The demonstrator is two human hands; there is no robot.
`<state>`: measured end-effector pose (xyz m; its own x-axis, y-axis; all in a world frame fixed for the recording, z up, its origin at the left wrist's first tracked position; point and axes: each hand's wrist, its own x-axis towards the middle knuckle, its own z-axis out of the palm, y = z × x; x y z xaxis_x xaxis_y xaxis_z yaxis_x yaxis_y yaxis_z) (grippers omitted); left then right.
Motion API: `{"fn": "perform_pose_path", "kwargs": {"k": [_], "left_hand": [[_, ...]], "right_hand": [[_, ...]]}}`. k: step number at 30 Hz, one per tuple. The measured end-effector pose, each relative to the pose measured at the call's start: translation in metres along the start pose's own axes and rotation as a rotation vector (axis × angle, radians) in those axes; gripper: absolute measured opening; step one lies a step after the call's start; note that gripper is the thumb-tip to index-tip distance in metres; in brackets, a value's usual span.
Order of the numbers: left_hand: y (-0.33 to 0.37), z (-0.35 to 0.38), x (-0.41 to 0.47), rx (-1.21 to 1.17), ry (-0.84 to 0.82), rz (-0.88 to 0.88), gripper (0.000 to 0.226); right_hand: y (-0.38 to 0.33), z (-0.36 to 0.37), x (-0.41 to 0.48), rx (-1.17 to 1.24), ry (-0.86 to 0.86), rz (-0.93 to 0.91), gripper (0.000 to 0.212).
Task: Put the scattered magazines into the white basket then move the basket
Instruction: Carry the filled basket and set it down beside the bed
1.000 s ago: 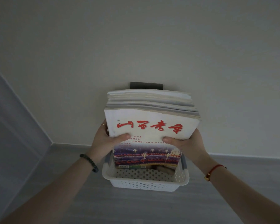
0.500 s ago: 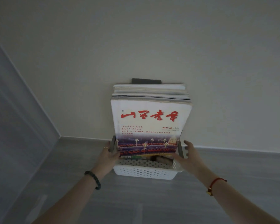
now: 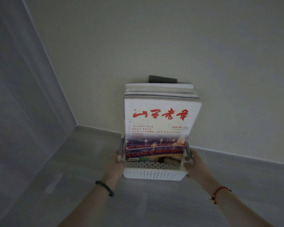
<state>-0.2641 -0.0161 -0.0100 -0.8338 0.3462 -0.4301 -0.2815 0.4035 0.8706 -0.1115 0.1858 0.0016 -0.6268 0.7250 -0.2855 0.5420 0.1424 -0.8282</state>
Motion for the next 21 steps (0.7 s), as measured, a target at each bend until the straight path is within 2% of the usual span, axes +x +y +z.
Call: {"fn": "perform_pose_path", "kwargs": {"k": [3, 8, 12, 16, 21], "left_hand": [[-0.012, -0.004, -0.026, -0.079, 0.029, 0.021, 0.036], [-0.038, -0.019, -0.076, -0.214, 0.069, 0.089, 0.022], [-0.062, -0.031, -0.119, -0.342, 0.183, 0.123, 0.019], [-0.089, -0.053, -0.167, -0.328, 0.294, 0.118, 0.022], [-0.125, -0.080, -0.217, -0.400, 0.485, 0.079, 0.012]], "right_hand": [[0.000, -0.001, -0.009, 0.045, -0.067, 0.002, 0.048], [0.003, 0.009, -0.028, 0.093, -0.173, -0.078, 0.050], [0.000, 0.027, -0.055, 0.038, -0.246, -0.181, 0.053], [-0.003, 0.050, -0.085, 0.014, -0.380, -0.257, 0.065], [-0.008, 0.089, -0.116, -0.011, -0.499, -0.374, 0.052]]}}
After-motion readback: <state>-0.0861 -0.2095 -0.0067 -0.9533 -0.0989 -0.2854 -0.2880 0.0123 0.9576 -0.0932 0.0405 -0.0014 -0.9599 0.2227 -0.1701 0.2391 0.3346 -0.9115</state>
